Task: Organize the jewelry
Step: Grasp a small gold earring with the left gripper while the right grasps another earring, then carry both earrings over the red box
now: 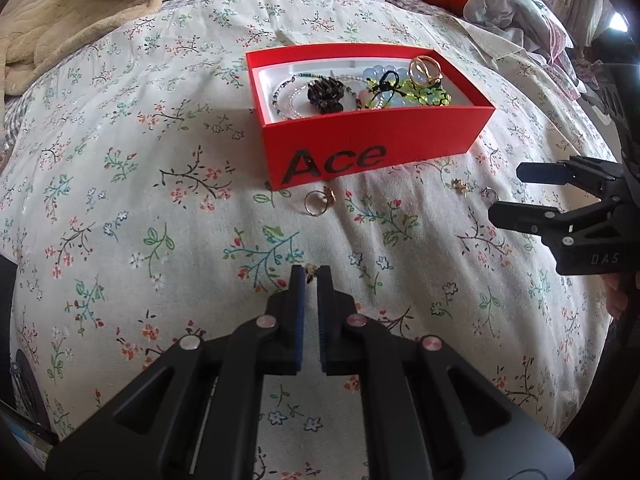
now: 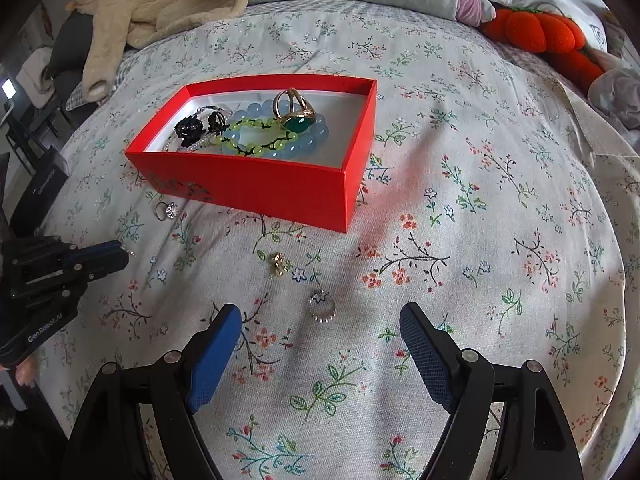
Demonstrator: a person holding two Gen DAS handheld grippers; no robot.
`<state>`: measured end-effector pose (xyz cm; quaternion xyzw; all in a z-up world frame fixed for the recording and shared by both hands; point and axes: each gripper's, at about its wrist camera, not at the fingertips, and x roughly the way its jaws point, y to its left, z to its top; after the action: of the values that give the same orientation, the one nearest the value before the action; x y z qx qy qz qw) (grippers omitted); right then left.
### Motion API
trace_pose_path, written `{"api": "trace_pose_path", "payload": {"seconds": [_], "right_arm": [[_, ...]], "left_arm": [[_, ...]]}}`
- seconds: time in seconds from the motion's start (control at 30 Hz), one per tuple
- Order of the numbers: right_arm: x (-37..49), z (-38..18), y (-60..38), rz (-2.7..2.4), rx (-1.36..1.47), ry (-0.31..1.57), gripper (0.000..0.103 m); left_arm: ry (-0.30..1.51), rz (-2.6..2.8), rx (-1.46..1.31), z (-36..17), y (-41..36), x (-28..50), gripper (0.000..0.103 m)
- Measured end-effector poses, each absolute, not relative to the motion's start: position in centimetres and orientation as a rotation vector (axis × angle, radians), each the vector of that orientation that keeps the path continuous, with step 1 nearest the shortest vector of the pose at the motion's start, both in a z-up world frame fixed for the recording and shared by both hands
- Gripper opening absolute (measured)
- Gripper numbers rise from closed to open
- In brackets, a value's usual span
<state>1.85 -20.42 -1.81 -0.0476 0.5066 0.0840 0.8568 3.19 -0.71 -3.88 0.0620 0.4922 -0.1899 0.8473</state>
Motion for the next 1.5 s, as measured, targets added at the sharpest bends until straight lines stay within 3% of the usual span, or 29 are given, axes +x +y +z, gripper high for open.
{"api": "trace_pose_path", "payload": {"seconds": [0.27,0.4,0.8,1.5], "right_arm": [[3.2,-2.3,-18.9,0.201,-0.117,1.062,0.078],[4.1,-3.3,-18.2,0.208,-0.14,1.086,0.055],[5.0,-3.4,-16.8,0.254,-0.154,1.099,0.012],[4.1,1.3,-18.9,0.25,0.022,1.092,0.008]], "left_arm": [[1.046,-0.379,0.115,-3.8,0.1,3.4,0.007],[1.05,-0.376,0.11,-3.7,0.5,3.4,0.007],[1.069,-0.356,0.098,-3.9,1.3,3.7,0.007],[1.029,-0.367,-0.019,-0.2,1.1,6.3,0.007]]}}
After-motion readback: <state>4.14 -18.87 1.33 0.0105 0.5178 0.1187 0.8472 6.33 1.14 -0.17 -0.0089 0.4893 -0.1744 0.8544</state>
